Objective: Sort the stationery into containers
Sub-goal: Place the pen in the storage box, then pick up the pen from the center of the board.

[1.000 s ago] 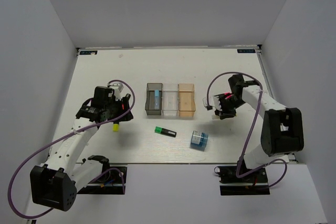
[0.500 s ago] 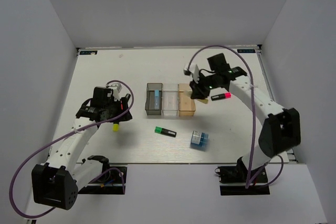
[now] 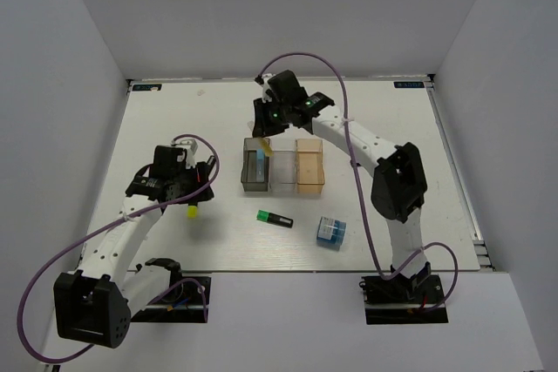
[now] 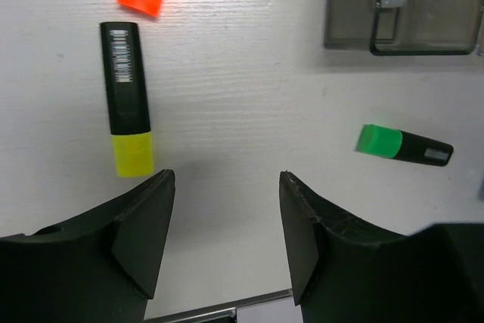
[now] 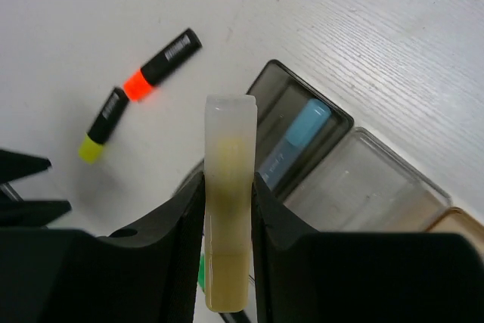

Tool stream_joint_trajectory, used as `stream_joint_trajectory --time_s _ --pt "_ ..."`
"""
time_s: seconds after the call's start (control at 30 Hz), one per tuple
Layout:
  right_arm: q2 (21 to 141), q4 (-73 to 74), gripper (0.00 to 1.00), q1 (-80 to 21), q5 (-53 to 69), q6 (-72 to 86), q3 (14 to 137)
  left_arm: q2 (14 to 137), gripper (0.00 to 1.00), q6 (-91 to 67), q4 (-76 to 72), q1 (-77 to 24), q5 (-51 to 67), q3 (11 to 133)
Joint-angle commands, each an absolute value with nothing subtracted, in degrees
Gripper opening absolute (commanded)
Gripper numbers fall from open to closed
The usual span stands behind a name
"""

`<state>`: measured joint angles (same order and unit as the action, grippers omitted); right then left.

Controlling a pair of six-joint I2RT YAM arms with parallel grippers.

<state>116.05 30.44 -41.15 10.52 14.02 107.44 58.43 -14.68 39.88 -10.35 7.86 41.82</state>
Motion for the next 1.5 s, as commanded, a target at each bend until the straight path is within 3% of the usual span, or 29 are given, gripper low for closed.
stream_joint_trajectory --time_s 0.0,0.47,0.63,0.77,0.9,1.17,1.3,1.47 --pt "119.08 30.69 0.0 -42.71 4.31 28.21 109.7 57.48 0.68 -15.12 39.99 -9.67 3.35 41.84" --pt "126.03 27.07 0.0 -43.51 1.67 35.86 108.54 62.83 0.66 -17.05 39.55 -9.58 -3.78 41.92" --pt "125.78 26.72 0.4 -43.68 4.13 35.25 107.15 66.09 0.64 -17.05 39.03 -9.49 -4.48 42.19" --pt "123.67 25.75 0.57 -43.68 5.62 34.72 105.21 68.55 0.64 -16.52 39.2 -9.49 -5.62 42.89" --pt "121.21 24.7 0.58 -43.59 7.12 33.49 102.75 71.1 0.64 -16.52 40.17 -9.58 -8.34 43.86" --pt "110.84 23.82 0.46 -43.51 8.88 21.65 100.03 77.51 0.6 -16.61 39.64 -9.49 -11.69 46.05" --pt "102.33 21.9 0.3 -42.37 7.05 9.51 95.55 82.33 0.56 -16.96 38.58 -9.58 -10.64 47.72" --pt "94.67 21.27 0.54 -37.63 7.64 -2.87 86.58 86.39 0.46 -17.31 37.8 -9.67 -9.58 49.04"
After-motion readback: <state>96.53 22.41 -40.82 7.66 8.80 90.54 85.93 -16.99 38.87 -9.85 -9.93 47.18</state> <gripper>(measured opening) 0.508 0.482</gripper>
